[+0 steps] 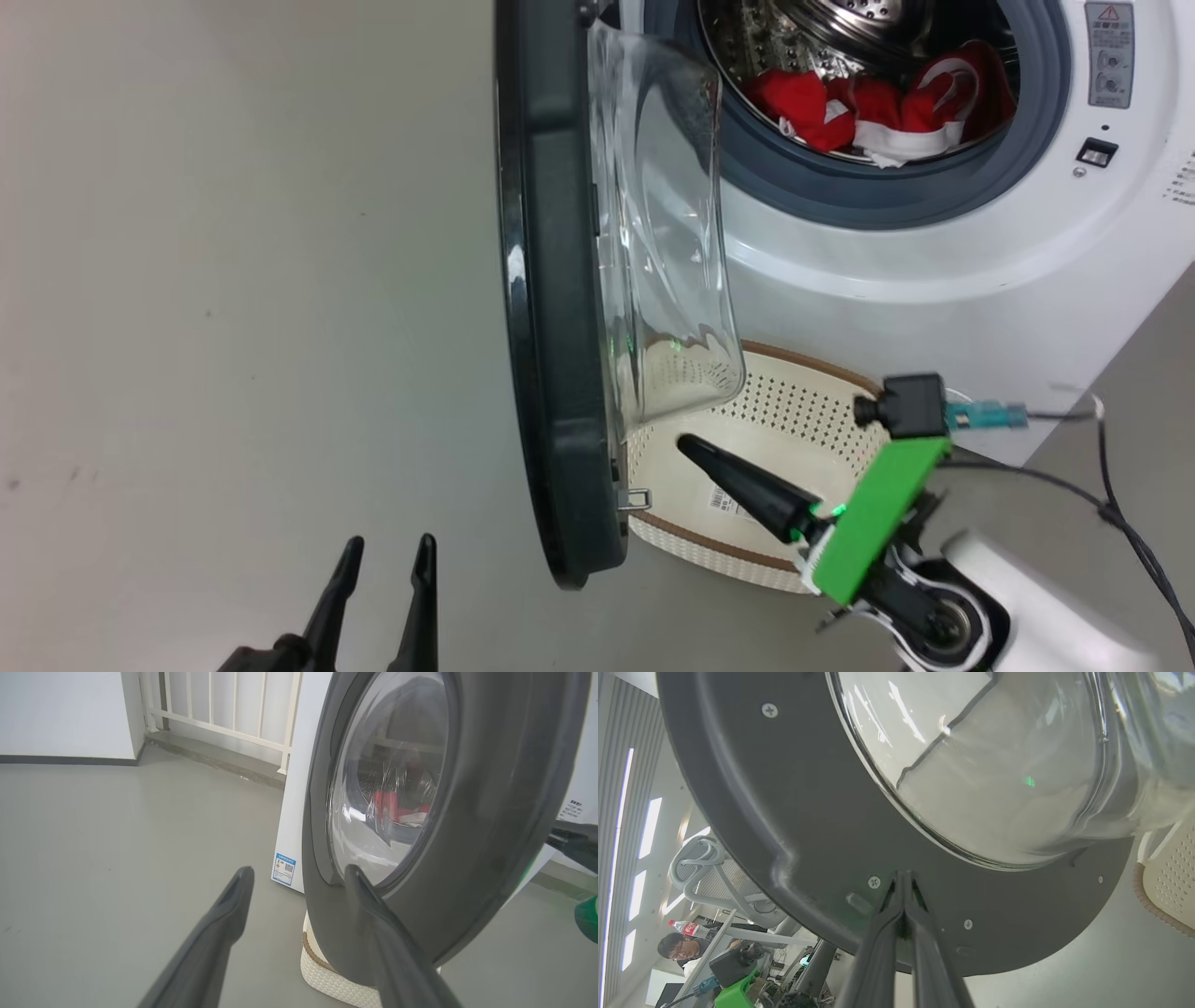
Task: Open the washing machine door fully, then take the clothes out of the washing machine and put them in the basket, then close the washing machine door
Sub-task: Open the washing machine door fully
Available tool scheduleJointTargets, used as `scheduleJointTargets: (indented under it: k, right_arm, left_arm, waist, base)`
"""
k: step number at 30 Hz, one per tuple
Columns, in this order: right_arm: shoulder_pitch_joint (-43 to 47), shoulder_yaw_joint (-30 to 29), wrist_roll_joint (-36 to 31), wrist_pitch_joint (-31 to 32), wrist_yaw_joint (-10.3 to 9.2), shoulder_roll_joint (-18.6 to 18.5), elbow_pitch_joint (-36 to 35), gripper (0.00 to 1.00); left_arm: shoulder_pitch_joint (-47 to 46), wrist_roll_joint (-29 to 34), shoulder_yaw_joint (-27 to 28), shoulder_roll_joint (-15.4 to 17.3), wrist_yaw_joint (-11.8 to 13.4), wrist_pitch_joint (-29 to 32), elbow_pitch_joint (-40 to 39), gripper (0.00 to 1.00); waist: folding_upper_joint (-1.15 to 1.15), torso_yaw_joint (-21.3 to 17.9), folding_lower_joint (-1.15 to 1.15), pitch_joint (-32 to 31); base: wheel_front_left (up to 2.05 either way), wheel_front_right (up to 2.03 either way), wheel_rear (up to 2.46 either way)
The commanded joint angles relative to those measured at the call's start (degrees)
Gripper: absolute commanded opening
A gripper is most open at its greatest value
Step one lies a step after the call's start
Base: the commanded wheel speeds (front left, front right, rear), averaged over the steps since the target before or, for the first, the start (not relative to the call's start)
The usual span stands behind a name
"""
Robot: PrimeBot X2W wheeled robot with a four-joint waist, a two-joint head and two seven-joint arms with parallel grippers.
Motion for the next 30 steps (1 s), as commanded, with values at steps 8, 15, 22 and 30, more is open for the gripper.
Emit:
scheduleJointTargets:
  k: [8, 15, 22, 30]
  right_arm:
    - [6.24, 0.7, -0.7, -6.13, 0.44, -3.17, 1.26, 1.0]
    - [9.89, 0.17, -0.65, -11.5, 0.44, -5.66, 3.82, 1.0]
    - [12.52, -0.22, -1.96, -18.13, 0.44, -7.44, 5.98, 1.0]
    - [14.95, -3.03, -9.97, -21.92, 0.44, -7.78, 8.79, 1.0]
  left_arm:
    - [-1.58, 1.3, 2.17, 0.6, -1.9, -0.51, 0.81, 1.0]
    - [-1.96, 1.43, 2.84, 0.6, -2.28, -0.51, 1.28, 1.0]
    - [-2.07, 1.58, 3.34, 0.6, -2.44, -0.51, 1.7, 1.0]
    - [-1.69, 1.9, 3.94, 0.6, -2.64, -0.51, 2.04, 1.0]
  waist:
    - [0.0, -0.91, 0.0, -1.47]
    - [0.0, -2.39, 0.0, -1.63]
    - [0.0, -3.53, 0.0, -1.86]
    - [0.0, -4.74, 0.0, -2.63]
  base:
    - [0.0, 0.0, 0.0]
    - [0.0, 0.0, 0.0]
    - [0.0, 0.0, 0.0]
    - [0.0, 0.0, 0.0]
